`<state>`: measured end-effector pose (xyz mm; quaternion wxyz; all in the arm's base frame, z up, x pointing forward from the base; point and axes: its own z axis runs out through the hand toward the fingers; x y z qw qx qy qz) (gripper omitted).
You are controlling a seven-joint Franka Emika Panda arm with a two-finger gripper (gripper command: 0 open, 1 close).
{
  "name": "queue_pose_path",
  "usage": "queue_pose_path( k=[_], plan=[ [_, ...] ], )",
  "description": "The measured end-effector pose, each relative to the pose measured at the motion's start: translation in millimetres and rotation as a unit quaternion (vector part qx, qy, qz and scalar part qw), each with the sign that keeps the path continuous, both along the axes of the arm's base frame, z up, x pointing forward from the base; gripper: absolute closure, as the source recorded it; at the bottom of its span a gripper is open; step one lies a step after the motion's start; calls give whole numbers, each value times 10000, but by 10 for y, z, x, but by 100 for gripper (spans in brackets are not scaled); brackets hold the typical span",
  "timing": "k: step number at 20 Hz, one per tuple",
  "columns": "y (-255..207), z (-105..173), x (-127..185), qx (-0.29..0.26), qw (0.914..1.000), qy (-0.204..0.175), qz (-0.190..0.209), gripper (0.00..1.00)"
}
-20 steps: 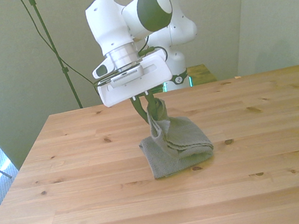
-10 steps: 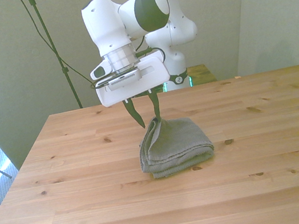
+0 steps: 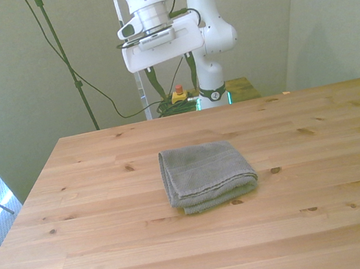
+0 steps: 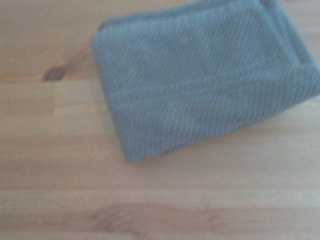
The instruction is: Fold the towel
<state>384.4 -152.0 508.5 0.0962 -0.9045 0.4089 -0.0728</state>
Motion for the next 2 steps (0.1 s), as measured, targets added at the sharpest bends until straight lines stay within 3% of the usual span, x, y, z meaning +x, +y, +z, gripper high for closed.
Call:
queue_pose_path(
  k=[2],
  plan=[
    [310,-160,-242,-83,9998,153,13,0]
  ],
)
